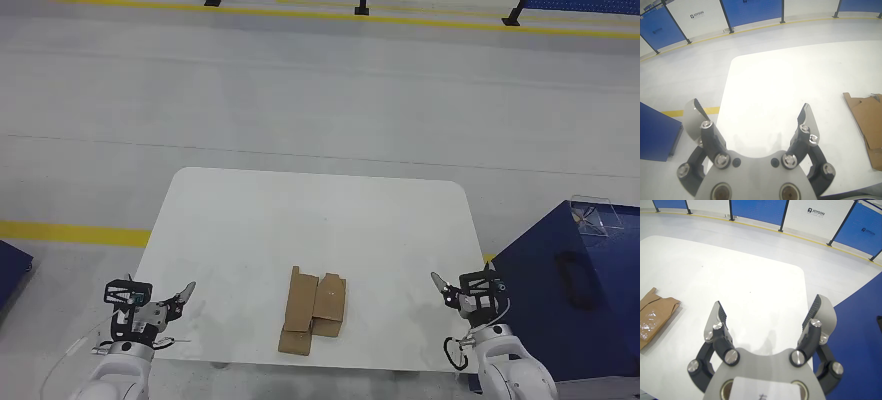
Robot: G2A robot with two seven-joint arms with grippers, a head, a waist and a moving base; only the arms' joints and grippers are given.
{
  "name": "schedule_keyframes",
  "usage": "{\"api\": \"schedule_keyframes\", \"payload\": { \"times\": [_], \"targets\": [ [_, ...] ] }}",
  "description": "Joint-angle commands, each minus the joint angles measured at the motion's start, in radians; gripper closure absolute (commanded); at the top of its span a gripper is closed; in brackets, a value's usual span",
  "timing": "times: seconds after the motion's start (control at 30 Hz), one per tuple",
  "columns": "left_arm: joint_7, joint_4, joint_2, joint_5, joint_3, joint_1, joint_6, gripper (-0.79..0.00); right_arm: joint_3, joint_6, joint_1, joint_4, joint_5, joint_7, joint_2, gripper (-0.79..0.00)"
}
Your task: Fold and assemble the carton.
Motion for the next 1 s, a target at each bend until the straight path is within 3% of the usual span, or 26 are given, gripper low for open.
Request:
{"api": "schedule_keyframes", "payload": {
  "times": [0.0,0.07,0.17,0.2,0.27,0.37,0.43,0.6,0.67,0.87,0.93,0.97],
  "targets": [
    [0.000,0.000,0.000,0.000,0.000,0.000,0.000,-0.784,0.000,0.000,0.000,0.000,0.000,0.000,0.000,-0.785],
    [0.000,0.000,0.000,0.000,0.000,0.000,0.000,-0.785,-0.003,-0.007,0.000,0.000,0.019,0.005,-0.001,-0.785],
    [0.000,0.000,0.000,0.000,0.000,0.000,0.000,-0.785,0.007,-0.090,0.018,0.023,0.158,0.115,-0.001,-0.785],
    [0.000,0.000,0.000,0.000,0.000,0.000,0.000,-0.785,0.008,-0.111,0.033,0.029,0.222,0.132,-0.003,-0.785],
    [0.000,0.000,0.000,0.000,0.000,0.000,0.000,-0.785,0.009,-0.210,0.065,0.057,0.493,0.221,-0.009,-0.785],
    [0.000,0.000,0.000,0.000,0.000,0.000,0.000,-0.785,0.025,-0.334,0.131,0.148,0.919,0.453,-0.008,-0.785],
    [0.000,0.000,0.000,0.000,0.000,0.000,0.000,-0.785,0.017,-0.371,0.190,0.224,1.110,0.599,-0.006,-0.785],
    [0.000,0.000,0.000,0.000,0.000,0.000,0.000,-0.785,-0.079,-0.356,0.381,0.478,1.528,1.074,-0.006,-0.785],
    [0.000,0.000,0.000,0.000,0.000,0.000,0.000,-0.785,-0.125,-0.397,0.458,0.584,1.547,1.157,-0.009,-0.785],
    [0.000,0.000,0.000,0.000,0.000,0.000,0.000,-0.785,-0.293,-0.488,0.583,0.766,1.506,1.147,-0.042,-0.785],
    [0.000,0.000,0.000,0.000,0.000,0.000,0.000,-0.785,-0.338,-0.483,0.611,0.804,1.495,1.118,-0.054,-0.683],
    [0.000,0.000,0.000,0.000,0.000,0.000,0.000,-0.785,-0.357,-0.483,0.627,0.823,1.483,1.102,-0.058,-0.690]
  ]
}}
